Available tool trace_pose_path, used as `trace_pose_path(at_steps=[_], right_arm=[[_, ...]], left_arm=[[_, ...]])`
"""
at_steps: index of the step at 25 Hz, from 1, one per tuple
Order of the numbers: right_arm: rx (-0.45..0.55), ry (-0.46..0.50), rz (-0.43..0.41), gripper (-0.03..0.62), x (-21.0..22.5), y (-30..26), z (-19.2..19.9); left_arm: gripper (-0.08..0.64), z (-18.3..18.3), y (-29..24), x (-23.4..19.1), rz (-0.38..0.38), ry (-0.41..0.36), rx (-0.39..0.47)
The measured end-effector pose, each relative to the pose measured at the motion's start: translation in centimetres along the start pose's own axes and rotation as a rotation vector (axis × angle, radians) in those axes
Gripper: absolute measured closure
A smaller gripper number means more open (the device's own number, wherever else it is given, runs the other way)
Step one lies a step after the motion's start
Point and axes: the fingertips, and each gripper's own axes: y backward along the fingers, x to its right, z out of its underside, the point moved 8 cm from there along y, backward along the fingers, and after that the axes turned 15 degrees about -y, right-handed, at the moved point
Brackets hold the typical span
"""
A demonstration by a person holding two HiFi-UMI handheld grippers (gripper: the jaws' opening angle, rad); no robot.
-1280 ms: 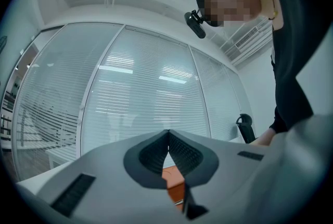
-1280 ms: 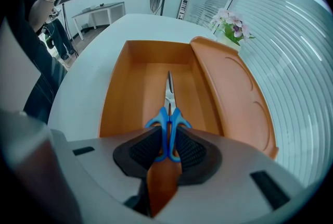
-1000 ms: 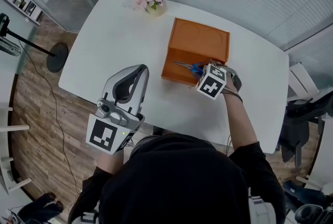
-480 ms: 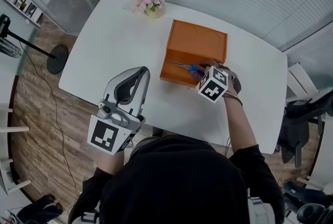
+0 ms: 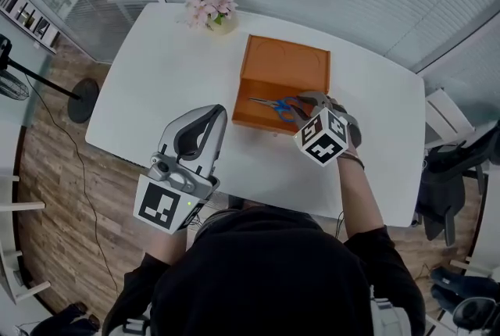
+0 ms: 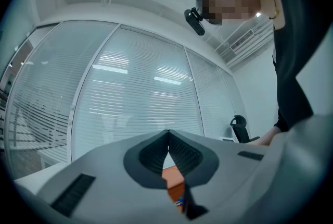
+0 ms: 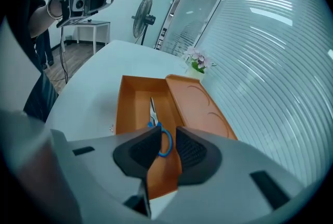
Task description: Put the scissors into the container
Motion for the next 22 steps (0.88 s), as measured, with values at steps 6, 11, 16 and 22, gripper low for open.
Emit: trace_pose_path(at_steps=[6,11,16,22], right_arm=[[0.08,-0.048,0.03,0.497,-0.1,2.3,-0.4],[0.188,-0.119,0.054,0.499,-0.1,4.8,-1.2],[0.318,-0.182,0.079,0.506,0.0,7.6,-2.2],[0.454,-0.265,0.091,0.515,0.1,10.4,-2.9]], left_arm=[[0.549,-0.2,-0.6,0.6,0.024,0.001,0.012],[0.551,-0.2,-1.1,1.0,0.043,0.006,0.016],[0.549,-0.3,-1.7,1.4,0.064,0.01,0.018],[0.549,-0.3,-2.3,1.7,0.079,0.014,0.025]])
